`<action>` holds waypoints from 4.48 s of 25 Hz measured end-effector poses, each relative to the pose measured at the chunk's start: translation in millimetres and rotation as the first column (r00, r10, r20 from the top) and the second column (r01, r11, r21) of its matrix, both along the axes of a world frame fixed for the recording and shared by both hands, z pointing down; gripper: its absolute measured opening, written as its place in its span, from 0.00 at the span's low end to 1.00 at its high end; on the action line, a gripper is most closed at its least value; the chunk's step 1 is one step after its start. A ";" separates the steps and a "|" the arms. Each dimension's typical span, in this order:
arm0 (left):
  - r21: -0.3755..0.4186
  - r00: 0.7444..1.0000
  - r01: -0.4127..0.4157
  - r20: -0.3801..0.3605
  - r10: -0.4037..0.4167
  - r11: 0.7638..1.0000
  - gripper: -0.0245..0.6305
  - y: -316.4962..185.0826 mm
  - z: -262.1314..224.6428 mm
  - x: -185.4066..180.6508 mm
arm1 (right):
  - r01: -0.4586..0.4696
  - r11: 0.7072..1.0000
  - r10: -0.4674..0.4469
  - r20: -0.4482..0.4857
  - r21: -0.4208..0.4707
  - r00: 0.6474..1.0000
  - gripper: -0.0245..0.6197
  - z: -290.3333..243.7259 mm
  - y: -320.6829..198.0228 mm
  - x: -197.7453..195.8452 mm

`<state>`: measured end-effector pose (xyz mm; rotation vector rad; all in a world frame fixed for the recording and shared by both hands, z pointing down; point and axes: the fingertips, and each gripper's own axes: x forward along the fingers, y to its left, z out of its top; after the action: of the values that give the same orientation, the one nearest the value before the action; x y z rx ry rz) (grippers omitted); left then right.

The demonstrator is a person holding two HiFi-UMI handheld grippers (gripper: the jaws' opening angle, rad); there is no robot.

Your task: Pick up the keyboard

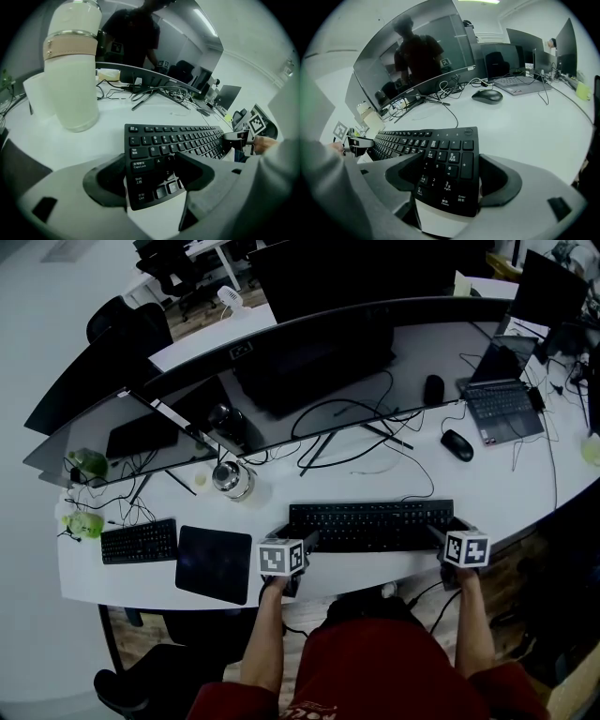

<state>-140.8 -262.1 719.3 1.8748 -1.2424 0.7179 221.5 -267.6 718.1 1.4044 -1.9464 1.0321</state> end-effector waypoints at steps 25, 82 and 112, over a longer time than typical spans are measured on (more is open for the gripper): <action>0.147 1.000 0.000 0.024 -0.003 0.989 0.53 -11.8 -45.1 8.3 | -0.029 0.989 0.030 -0.004 0.146 1.000 0.60 -40.9 -3.9 9.9; 0.901 0.997 0.040 -0.008 -0.076 0.431 0.53 -31.8 -447.0 -0.2 | -0.061 0.334 0.027 0.055 0.941 0.998 0.60 -442.8 -26.4 -0.1; 0.915 0.996 0.059 -0.028 -0.083 0.400 0.53 -21.7 -460.3 -2.1 | -0.048 0.290 0.016 0.045 0.956 0.999 0.60 -461.2 -18.0 -1.5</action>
<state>-142.9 -283.8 259.1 2.6381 -1.9693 -0.1273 220.0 -285.7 256.9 1.9750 -2.7107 -0.3736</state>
